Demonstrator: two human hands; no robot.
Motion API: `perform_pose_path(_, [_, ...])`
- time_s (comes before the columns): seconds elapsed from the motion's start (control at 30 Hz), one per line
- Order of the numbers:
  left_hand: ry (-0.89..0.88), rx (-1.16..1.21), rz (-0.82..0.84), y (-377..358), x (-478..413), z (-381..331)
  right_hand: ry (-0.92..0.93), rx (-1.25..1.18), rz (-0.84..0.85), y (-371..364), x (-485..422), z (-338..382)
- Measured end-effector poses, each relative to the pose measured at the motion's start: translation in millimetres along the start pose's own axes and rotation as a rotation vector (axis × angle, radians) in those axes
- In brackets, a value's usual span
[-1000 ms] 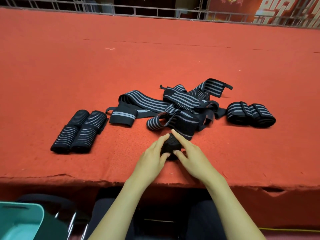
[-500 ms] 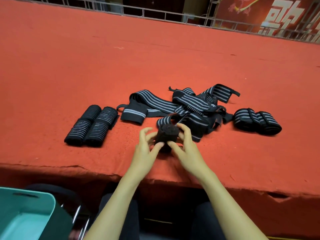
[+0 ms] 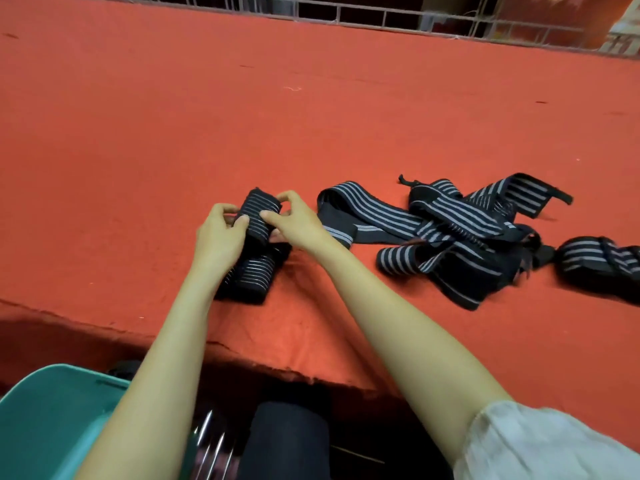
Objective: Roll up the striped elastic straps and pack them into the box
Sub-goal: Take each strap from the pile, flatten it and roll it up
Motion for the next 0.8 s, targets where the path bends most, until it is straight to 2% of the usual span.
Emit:
perform_pose_path(0.13, [0.024, -0.059, 0.001, -8, -12, 17, 0.072, 0.234, 0.015, -16, -19, -6])
perform_pose_path(0.37, [-0.002, -0.099, -0.014, -16, -13, 24, 0.123, 0.355, -0.023, -23, -25, -26])
perform_pose_path(0.47, [-0.083, -0.149, -0.022, -15, -11, 19, 0.148, 0.317, -0.017, -13, -19, -22])
perform_pose_path(0.67, [-0.343, -0.209, -0.170, -15, 23, -14, 0.238, 0.343, -0.012, 32, 10, -19])
perform_pose_path(0.8, [-0.489, -0.108, -0.089, -40, 54, -48, 0.317, 0.375, -0.073, 92, 42, -19])
Point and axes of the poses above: each hand's wrist, its own x-axis away from the middle knuckle, its own y-axis out of the back of the hand, z = x × y, the point moved 4 cm from there along -x, towards the middle knuckle, and after that the axes turned 11 degrees about -z, right-handed, at the moved point
